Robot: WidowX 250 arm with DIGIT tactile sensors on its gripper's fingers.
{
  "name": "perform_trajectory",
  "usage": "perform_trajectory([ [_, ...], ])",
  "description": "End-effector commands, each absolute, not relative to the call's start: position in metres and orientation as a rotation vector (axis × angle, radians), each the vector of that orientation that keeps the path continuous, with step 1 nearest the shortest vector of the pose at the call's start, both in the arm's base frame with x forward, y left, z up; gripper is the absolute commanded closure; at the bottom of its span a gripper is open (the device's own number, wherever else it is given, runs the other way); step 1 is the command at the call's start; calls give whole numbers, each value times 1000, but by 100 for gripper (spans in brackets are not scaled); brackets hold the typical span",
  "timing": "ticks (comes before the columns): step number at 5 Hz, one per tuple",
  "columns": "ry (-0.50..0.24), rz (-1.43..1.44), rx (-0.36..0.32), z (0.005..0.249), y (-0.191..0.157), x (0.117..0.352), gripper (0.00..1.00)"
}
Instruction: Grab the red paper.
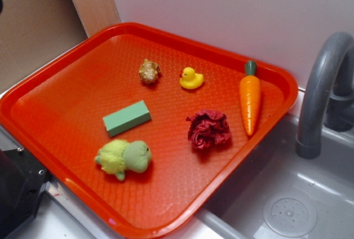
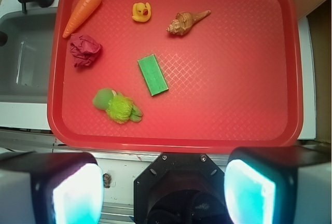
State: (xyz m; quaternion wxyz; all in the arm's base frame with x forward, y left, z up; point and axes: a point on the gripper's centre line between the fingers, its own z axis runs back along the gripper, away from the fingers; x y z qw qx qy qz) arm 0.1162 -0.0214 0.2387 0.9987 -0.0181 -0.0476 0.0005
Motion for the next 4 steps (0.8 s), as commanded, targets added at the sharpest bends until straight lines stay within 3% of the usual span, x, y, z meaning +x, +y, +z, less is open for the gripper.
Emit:
perform_trajectory([
  [1, -95, 1, -36, 239, -21, 116, 0],
  [4, -132, 54, -118, 227, -85, 158, 0],
])
